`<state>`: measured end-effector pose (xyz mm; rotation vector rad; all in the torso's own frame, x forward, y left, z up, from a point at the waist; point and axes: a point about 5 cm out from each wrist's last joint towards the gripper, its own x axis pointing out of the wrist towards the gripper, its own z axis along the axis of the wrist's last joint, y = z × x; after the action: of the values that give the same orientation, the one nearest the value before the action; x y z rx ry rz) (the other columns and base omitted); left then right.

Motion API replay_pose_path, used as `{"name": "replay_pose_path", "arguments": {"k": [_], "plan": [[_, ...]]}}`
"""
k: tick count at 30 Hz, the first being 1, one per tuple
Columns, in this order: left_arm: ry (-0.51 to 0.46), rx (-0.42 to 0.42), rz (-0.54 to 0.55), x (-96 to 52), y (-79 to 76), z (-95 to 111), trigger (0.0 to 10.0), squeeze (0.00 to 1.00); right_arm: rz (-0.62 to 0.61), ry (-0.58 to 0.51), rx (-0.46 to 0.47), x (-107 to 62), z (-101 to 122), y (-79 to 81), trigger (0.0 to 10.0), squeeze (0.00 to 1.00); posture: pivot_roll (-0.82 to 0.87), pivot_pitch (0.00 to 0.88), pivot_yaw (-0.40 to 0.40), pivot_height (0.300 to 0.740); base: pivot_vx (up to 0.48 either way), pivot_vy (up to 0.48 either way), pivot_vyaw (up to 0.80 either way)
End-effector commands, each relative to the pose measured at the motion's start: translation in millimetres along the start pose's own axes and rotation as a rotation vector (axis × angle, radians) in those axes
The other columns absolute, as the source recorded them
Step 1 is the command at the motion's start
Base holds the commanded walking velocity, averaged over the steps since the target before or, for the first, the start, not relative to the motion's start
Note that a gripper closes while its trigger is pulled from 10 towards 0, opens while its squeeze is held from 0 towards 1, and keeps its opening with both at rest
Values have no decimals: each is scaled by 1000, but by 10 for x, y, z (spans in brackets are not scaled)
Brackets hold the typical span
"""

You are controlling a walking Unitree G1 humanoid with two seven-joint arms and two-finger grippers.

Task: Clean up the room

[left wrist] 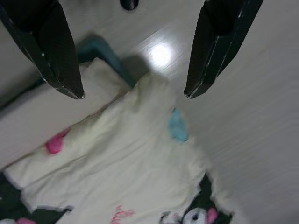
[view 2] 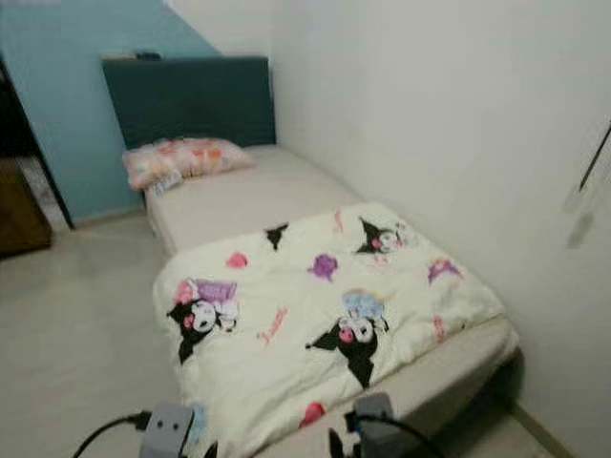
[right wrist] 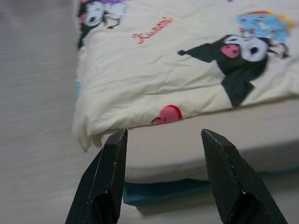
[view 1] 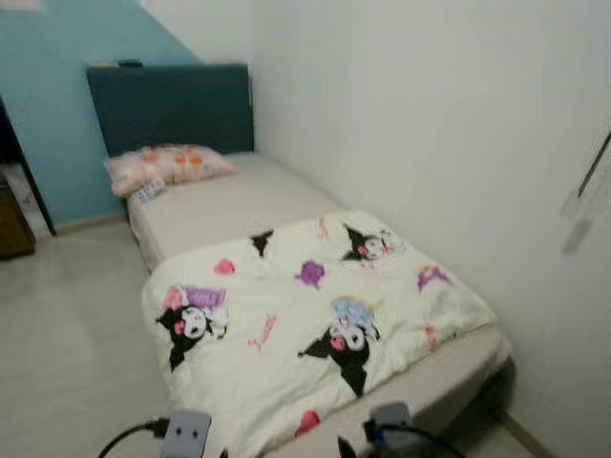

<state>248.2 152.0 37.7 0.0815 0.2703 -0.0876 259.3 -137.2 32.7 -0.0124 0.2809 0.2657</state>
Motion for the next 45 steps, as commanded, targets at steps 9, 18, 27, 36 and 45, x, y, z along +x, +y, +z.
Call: {"name": "replay_pose_path", "arguments": {"k": [9, 18, 27, 36, 45], "plan": [[28, -3, -9, -14, -26, -69, 10000, 0, -9, 31, 6, -27, -86, -43, 10000, 0, 1, 136, -43, 740, 0, -368, 800], [25, -4, -3, -3, -16, -60, 10000, 0, -7, 5, 34, -18, -42, -38, 10000, 0, 1, 135, -45, 740, 0, -367, 0], [23, -5, 0, 12, -9, -48, 10000, 0, -11, 0, 37, -12, -34, -45, 10000, 0, -1, 139, -43, 740, 0, -368, 0], [-3, -64, 42, 29, 30, 5, 10000, 0, -14, -10, 40, 9, -6, -60, 10000, 0, -5, 137, -41, 740, 0, -198, 0], [-50, -102, 60, 39, 80, 87, 10000, 0, -12, -19, 42, 27, 17, -47, 10000, 0, -1, 139, -39, 740, 0, 373, 0]]}}
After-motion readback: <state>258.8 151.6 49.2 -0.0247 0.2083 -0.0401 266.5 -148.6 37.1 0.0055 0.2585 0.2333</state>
